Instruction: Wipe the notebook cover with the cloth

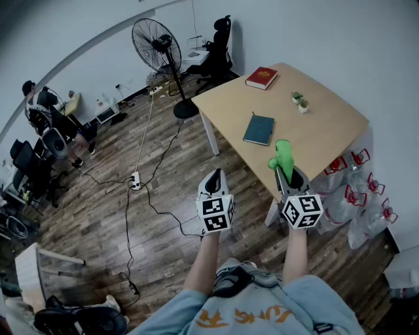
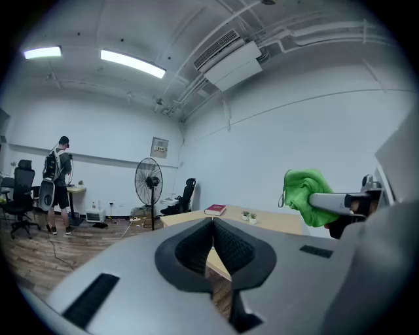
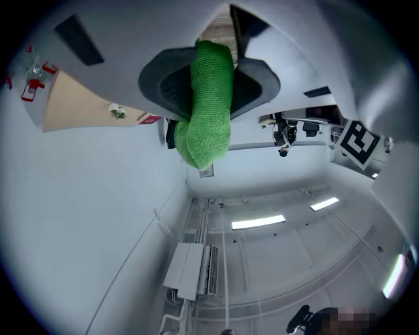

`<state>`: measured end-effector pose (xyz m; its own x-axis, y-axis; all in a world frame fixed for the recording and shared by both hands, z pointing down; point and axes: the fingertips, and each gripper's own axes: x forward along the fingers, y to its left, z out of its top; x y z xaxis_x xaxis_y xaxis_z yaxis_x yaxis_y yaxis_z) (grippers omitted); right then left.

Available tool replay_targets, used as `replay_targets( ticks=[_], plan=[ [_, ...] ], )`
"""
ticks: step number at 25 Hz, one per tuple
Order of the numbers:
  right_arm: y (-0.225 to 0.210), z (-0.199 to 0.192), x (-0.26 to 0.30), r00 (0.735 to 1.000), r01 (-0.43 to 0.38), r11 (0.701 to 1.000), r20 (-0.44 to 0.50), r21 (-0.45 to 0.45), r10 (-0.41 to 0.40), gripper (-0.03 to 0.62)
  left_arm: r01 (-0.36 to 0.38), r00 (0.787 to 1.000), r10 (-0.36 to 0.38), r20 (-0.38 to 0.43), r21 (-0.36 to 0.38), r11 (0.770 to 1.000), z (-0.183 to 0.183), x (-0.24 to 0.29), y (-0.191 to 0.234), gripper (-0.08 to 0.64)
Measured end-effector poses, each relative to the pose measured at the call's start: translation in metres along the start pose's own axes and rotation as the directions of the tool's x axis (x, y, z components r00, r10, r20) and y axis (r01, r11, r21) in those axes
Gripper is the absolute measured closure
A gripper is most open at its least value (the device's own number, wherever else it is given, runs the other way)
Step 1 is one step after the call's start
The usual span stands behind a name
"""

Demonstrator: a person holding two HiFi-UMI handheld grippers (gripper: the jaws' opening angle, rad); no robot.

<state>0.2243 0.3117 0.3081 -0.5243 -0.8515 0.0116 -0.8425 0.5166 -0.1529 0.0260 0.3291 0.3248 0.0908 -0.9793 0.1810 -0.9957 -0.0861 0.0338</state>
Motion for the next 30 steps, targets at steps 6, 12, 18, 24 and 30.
replay_targets(
  ticks=[6, 12, 18, 24, 30],
  plan=[
    [-0.001, 0.004, 0.014, 1.0, -0.014, 1.0, 0.011, -0.025, 0.015, 0.489, 0.003, 1.0, -0.003, -0.002, 0.004, 1.0, 0.002, 0.013, 0.004, 0.54],
    [-0.013, 0.004, 0.014, 0.999, 0.031, 0.999, 0.018, -0.011, -0.031, 0.489, 0.018, 0.999, -0.018, -0.029, 0.004, 1.0, -0.005, 0.019, -0.004, 0.538],
    [-0.026, 0.003, 0.016, 0.999, 0.054, 0.999, 0.006, -0.002, -0.054, 0.488, 0.029, 0.999, -0.029, -0.022, -0.004, 1.0, 0.0, 0.025, -0.006, 0.538],
    [-0.037, 0.011, 0.017, 0.998, 0.056, 0.998, 0.018, 0.0, -0.056, 0.488, 0.035, 0.999, -0.036, -0.018, -0.004, 0.999, 0.003, 0.028, -0.012, 0.538],
    [-0.047, 0.018, 0.023, 0.998, 0.05, 0.999, 0.026, 0.008, -0.05, 0.486, 0.043, 0.999, -0.042, -0.011, 0.009, 0.999, 0.012, 0.038, -0.018, 0.538]
  ],
)
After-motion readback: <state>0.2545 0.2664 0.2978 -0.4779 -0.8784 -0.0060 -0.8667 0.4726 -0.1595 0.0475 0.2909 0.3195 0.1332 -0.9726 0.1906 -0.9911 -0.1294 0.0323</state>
